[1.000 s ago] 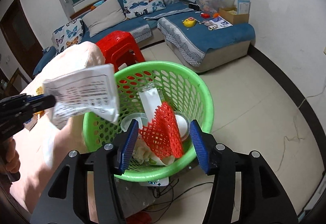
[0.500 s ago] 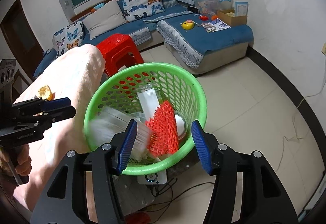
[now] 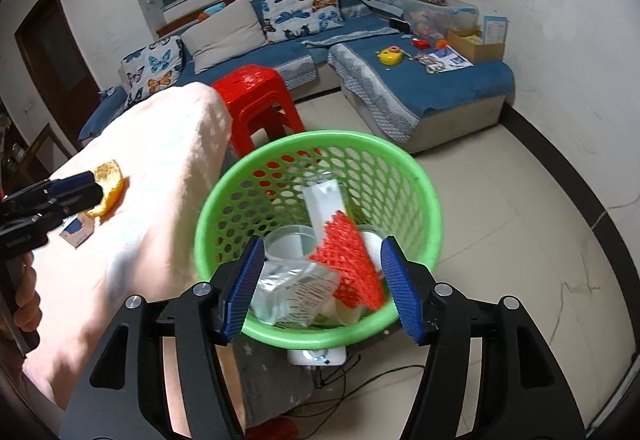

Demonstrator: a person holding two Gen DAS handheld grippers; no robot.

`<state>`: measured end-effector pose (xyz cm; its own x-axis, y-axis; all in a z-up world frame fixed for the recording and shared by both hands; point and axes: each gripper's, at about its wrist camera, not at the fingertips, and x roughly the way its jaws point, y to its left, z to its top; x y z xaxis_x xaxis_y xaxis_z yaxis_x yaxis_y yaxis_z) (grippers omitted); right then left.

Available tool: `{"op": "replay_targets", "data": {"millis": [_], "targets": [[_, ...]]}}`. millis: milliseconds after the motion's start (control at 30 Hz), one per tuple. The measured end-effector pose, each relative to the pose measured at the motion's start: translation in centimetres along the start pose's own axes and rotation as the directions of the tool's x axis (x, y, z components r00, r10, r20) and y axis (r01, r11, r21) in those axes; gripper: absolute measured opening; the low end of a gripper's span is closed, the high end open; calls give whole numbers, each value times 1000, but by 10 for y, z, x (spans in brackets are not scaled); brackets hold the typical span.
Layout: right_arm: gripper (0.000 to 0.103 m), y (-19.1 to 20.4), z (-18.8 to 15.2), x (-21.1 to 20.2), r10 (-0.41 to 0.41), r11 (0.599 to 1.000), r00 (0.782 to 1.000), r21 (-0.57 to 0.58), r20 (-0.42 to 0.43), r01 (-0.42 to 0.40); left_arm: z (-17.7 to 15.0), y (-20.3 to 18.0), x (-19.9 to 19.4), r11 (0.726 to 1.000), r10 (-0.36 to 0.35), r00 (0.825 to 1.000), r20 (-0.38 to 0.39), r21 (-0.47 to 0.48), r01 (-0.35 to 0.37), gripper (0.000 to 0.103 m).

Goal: Collect trash
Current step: 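Lower the white packet into the green basket with the left tool and open it, then grasp the blue-and-white milk packet on the bed with the left tool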

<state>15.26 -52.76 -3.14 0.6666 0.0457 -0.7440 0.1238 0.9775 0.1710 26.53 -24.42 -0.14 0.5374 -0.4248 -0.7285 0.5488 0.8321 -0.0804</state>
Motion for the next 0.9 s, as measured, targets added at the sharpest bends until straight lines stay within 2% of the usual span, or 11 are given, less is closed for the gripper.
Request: {"op": "replay_targets", "data": {"millis": [100, 233, 333, 400, 500, 600, 633, 700, 833, 900], "targets": [[63, 17, 5, 3, 24, 999, 1000, -28, 1, -24, -4, 28, -16, 993, 101, 995, 20, -63, -99, 63], [67, 41, 12, 8, 57, 996, 998, -74, 4, -57, -9, 71, -35, 959, 226, 974, 21, -182, -219, 63], [68, 57, 17, 14, 82, 991, 997, -106, -1, -81, -15, 103, -46, 910, 326, 945, -5, -268, -316, 65], [69, 68, 18, 17, 98, 988, 995, -121, -4, -98, -20, 126, -49, 867, 381, 923, -42, -332, -373, 72], [70, 83, 19, 24, 122, 982, 992, -143, -15, -123, -27, 152, -49, 817, 404, 910, -95, -409, -406, 76], [70, 97, 18, 32, 139, 976, 990, -166, -31, -142, -33, 165, -46, 785, 414, 900, -136, -447, -428, 83], [70, 103, 17, 36, 145, 973, 989, -175, -40, -150, -35, 171, -43, 777, 404, 903, -145, -466, -422, 83], [70, 111, 16, 40, 152, 969, 987, -189, -51, -159, -37, 179, -35, 763, 386, 907, -169, -493, -417, 84], [71, 128, 15, 49, 161, 960, 984, -218, -73, -174, -40, 187, -21, 753, 350, 914, -204, -519, -404, 84], [72, 132, 15, 53, 165, 957, 983, -226, -80, -179, -41, 188, -13, 749, 361, 906, -221, -510, -423, 85]]}}
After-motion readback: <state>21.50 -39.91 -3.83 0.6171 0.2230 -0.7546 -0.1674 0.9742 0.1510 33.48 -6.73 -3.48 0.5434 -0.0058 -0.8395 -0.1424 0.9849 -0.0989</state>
